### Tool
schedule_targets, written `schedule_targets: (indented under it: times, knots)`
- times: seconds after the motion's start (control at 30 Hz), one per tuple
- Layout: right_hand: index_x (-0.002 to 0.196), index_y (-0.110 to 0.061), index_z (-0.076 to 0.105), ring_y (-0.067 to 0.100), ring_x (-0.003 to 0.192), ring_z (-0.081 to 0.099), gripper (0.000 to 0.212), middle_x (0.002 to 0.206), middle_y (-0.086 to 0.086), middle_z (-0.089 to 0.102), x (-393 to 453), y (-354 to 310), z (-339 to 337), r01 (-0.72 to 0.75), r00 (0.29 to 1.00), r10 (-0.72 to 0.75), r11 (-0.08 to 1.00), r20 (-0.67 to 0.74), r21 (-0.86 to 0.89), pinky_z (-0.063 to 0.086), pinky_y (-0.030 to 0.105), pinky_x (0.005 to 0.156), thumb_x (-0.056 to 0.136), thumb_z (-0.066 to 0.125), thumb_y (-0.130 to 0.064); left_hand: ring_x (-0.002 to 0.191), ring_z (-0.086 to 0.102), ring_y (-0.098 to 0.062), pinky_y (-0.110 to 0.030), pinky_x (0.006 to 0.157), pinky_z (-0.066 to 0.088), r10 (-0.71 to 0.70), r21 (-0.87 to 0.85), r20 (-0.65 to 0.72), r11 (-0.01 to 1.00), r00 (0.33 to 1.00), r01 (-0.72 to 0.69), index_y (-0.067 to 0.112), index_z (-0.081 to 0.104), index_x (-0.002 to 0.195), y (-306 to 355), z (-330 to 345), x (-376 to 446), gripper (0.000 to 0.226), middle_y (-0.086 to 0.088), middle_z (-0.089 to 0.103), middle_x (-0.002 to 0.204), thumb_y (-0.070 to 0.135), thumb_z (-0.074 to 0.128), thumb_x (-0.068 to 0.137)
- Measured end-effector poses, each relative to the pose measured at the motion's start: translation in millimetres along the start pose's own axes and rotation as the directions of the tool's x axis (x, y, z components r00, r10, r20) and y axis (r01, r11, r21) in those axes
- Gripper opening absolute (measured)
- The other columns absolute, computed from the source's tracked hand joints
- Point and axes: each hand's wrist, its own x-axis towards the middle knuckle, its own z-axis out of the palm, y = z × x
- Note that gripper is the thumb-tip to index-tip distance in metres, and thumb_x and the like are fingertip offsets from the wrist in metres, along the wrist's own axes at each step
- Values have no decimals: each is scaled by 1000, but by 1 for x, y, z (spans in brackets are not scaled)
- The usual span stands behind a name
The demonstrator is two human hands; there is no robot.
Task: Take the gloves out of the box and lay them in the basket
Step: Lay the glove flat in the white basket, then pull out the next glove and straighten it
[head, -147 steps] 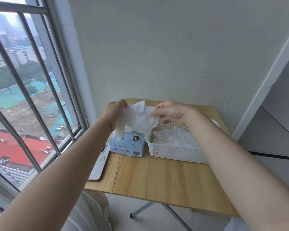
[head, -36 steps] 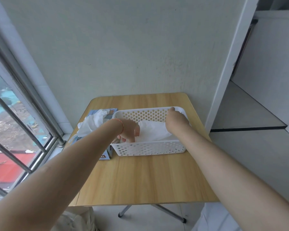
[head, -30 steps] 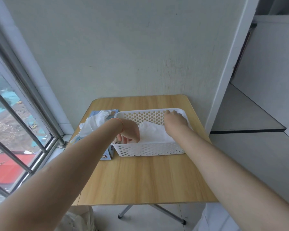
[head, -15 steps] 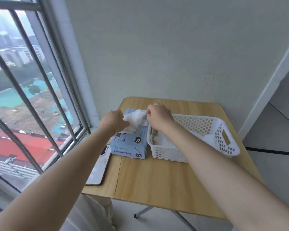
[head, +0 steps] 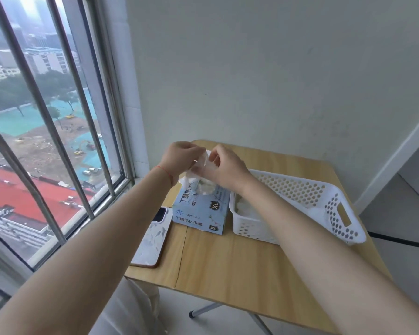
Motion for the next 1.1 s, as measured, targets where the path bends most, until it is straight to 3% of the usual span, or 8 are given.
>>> schedule_targets:
  times: [0.2,0.3,0.5,0.63,0.73,0.87,0.97,1.1]
  knots:
    - [92,-16,61,15,84,58,10,93,-4,62,8,21,-5,-118,993,119,991,-6,58,42,21,60,86,64,-25,59,52,-15,-23,55,45,-15,33,-6,999,1000,15,5,65,84,0,-1,0,10,-3,60,69,13,63,89]
    - [91,-13,68,15,85,59,10,92,-3,65,8,29,-9,-159,985,165,982,-51,102,41,22,62,88,61,-19,61,52,-20,-25,59,45,-75,253,-33,964,997,81,7,64,77,-21,-4,4,14,-5,60,68,19,63,84]
    - [90,-15,70,17,87,63,16,94,-1,68,9,37,-19,-231,956,259,956,-142,183,47,26,72,89,55,-11,66,49,-23,-31,64,43,-166,513,6,847,986,140,9,59,73,-44,-11,1,17,-5,58,71,22,68,79]
    - [83,-19,61,23,89,67,16,90,-2,64,11,34,-19,-241,938,320,881,-137,407,60,36,77,90,52,-8,70,55,-12,-25,60,47,77,558,-3,827,997,-63,20,60,84,-41,-4,-7,10,3,61,82,16,68,80]
    - [88,-14,61,24,92,68,14,94,4,65,11,29,-18,-250,933,347,813,-92,526,61,35,73,89,52,-3,74,59,-10,-23,62,48,244,476,128,835,961,-276,29,65,84,-33,5,-13,9,8,64,85,20,66,83]
    - [87,-15,59,28,92,69,12,96,7,66,13,21,-20,-202,922,364,741,-131,640,61,39,73,89,52,-6,74,59,-19,-37,74,55,106,628,331,717,938,-303,24,69,79,-39,15,-15,15,4,65,84,20,56,87]
    - [97,-18,59,29,95,66,14,101,7,66,14,16,-30,-113,888,384,717,-254,688,58,47,81,90,49,-12,79,66,-24,-40,78,57,33,697,313,671,949,-253,12,73,83,-46,17,-16,23,-5,72,85,23,53,86]
    - [92,-23,58,25,96,64,13,104,5,66,14,13,-48,-61,865,401,679,-300,732,55,44,88,88,47,-17,90,56,-20,-38,97,38,95,809,378,449,921,-379,24,71,88,-42,26,-20,26,1,67,82,27,45,90]
